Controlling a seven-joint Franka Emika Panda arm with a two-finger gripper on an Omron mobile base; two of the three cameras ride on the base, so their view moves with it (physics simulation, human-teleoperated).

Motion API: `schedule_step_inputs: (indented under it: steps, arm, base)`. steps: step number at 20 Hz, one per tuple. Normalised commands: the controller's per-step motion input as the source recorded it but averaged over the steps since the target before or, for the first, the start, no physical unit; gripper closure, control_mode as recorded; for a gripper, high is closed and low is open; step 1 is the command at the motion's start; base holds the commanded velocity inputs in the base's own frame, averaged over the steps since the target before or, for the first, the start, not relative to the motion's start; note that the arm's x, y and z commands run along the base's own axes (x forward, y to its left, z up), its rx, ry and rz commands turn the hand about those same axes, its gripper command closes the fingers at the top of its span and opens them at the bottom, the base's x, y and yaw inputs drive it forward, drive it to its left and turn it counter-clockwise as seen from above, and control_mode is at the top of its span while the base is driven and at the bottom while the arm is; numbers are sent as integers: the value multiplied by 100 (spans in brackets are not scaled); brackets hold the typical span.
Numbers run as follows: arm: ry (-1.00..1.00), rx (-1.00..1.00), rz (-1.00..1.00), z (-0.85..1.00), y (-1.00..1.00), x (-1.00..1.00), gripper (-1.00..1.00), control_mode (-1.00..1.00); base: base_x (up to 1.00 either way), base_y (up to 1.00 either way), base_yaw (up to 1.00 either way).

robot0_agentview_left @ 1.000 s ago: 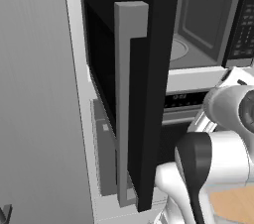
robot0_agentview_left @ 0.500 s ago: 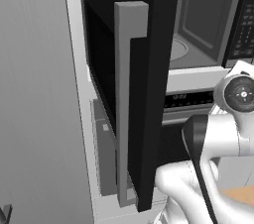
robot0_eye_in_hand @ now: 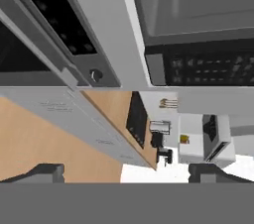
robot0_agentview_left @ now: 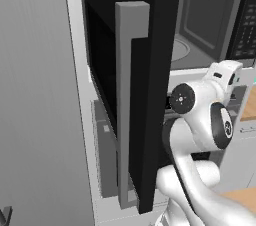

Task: Open the microwave, place the bowl with waffle inside the microwave, then close the microwave door and turn it on.

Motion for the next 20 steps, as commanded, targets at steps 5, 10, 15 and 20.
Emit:
schedule_step_inputs:
  steps: [5, 10, 15, 20]
  arm:
    - [0, -39, -19, -68, -18, 23, -100, -100]
    - [0, -36, -14, -79, 0, 12, -100, -100]
    - [-8, -26, -2, -54, 50, -52, -100, -100]
    - [-18, -22, 0, -29, 72, -93, -100, -100]
  base:
    - [0, 0, 0]
    - [0, 0, 0]
    - [0, 0, 0]
    - [0, 0, 0]
